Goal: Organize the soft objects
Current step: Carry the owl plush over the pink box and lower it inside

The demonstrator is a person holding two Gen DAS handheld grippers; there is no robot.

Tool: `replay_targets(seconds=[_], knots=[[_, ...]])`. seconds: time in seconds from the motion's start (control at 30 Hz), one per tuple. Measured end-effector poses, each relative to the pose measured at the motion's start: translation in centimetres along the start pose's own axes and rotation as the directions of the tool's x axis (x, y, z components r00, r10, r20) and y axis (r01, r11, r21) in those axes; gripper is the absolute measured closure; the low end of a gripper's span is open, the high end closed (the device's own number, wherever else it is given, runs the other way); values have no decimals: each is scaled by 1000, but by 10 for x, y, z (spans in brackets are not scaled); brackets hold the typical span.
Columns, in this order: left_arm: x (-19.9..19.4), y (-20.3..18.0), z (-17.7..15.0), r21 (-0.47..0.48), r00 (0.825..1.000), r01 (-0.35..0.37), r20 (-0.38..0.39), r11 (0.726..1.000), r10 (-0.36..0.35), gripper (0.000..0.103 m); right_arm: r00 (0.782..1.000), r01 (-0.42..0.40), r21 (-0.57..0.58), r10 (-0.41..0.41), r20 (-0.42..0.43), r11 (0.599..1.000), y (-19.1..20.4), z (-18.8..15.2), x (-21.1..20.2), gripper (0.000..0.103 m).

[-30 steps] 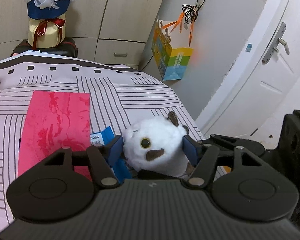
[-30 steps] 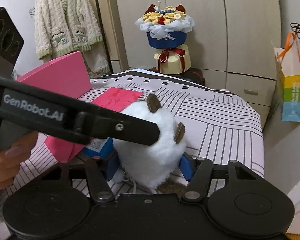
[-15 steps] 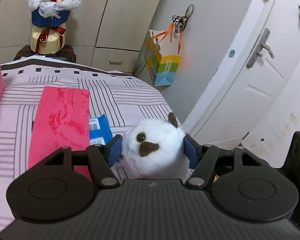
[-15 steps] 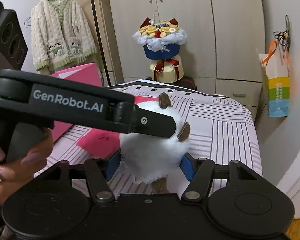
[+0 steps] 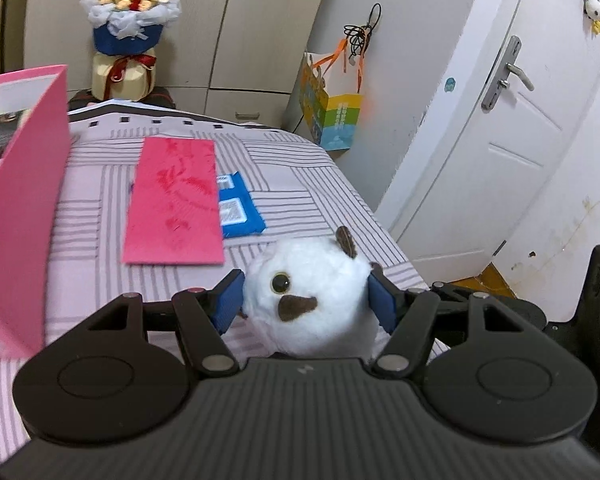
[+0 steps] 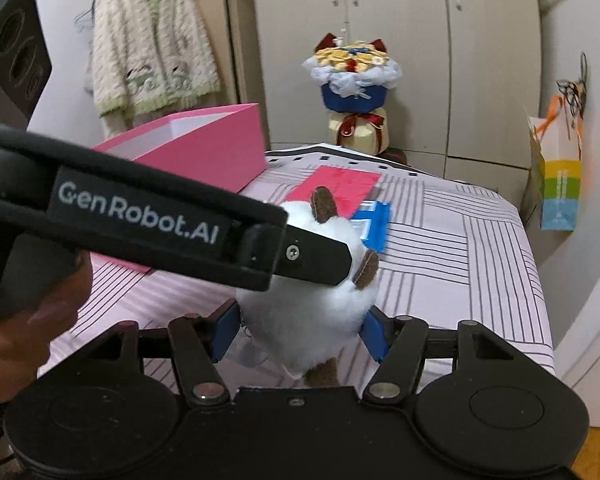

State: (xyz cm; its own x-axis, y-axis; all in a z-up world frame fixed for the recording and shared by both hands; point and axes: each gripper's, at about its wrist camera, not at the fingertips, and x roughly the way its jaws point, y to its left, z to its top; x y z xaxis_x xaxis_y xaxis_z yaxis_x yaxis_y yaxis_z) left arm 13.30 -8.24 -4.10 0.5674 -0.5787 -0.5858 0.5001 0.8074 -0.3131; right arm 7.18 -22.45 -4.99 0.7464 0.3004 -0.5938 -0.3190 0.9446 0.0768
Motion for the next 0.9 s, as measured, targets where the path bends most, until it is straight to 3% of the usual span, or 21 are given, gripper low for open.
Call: replay_targets(seconds=[0.2,0.43,0.63,0.73,0.9], knots=[[-48,6,-10,-8,995,-46,89,999,46,37,999,-46,-59,47,22,997,37,8,-22,35],[-105,24,1,-25,967,-128,218,991,130,37,985,-150,-105,158,72,983,71,45,-32,35],[-139,57,23,-45,942,-203,264,978,207,36,956,-249,-181,271,111,952,98,78,-14,35],[-153,76,36,-65,924,-243,286,968,252,36,930,-312,-210,343,130,926,108,101,2,35],[-167,112,57,-120,901,-291,300,949,314,36,900,-349,-282,404,163,893,128,133,30,35]])
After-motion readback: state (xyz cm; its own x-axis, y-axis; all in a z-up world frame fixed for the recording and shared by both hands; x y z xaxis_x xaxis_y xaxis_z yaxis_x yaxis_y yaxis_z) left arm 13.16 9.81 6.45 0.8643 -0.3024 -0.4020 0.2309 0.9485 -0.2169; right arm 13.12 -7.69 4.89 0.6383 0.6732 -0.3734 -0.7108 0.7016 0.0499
